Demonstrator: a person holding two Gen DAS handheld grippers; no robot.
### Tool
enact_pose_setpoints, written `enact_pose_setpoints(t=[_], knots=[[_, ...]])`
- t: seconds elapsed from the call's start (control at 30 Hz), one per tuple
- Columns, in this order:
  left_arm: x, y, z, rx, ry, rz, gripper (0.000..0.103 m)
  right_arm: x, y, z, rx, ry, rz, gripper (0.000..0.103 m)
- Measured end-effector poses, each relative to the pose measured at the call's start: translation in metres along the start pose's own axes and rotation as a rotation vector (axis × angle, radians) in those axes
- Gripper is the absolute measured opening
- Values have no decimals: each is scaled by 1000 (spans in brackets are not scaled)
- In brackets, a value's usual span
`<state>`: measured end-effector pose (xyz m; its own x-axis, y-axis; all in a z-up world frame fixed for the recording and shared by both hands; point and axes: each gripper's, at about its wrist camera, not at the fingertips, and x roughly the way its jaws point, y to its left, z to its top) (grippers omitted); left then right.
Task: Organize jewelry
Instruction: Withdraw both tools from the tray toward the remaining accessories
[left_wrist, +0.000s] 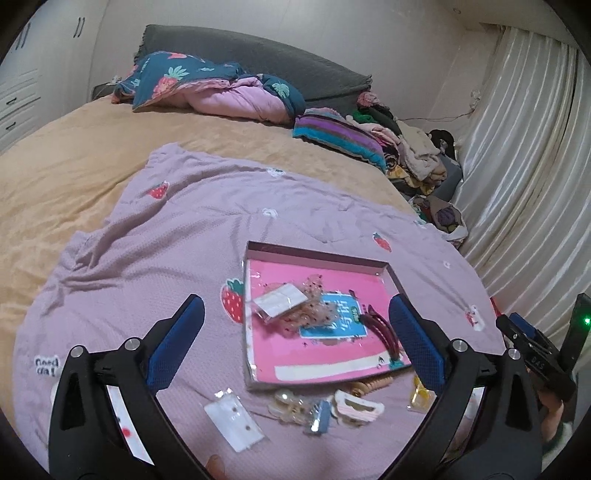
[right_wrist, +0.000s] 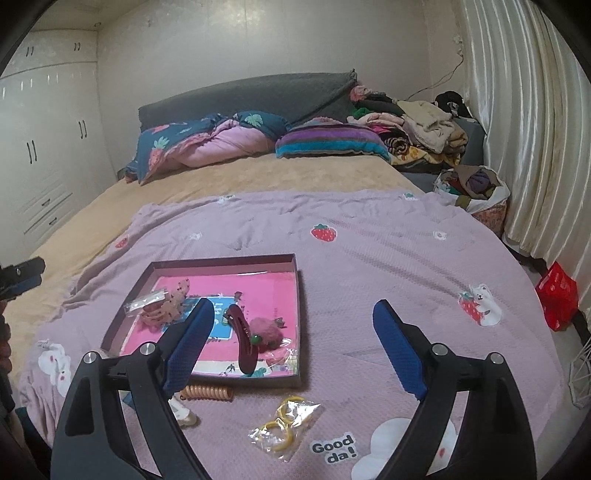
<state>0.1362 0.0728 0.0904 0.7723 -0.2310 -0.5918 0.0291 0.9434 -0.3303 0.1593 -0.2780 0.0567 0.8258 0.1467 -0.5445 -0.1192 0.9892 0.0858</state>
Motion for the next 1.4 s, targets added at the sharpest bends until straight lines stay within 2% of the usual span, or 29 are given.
enact_pose_setpoints(t=[0.43,0.77,1.4], knots=[[-26,-30,-28,19,-9,14,93,-31,-17,-13,21,-18,37,89],[-26,-43,-52,38,15,55,93,-37,-25,-30,16,-1,81,89],[-3,-52,-101,91,130,95,93,-28,-25,-67,-26,86,104,90]])
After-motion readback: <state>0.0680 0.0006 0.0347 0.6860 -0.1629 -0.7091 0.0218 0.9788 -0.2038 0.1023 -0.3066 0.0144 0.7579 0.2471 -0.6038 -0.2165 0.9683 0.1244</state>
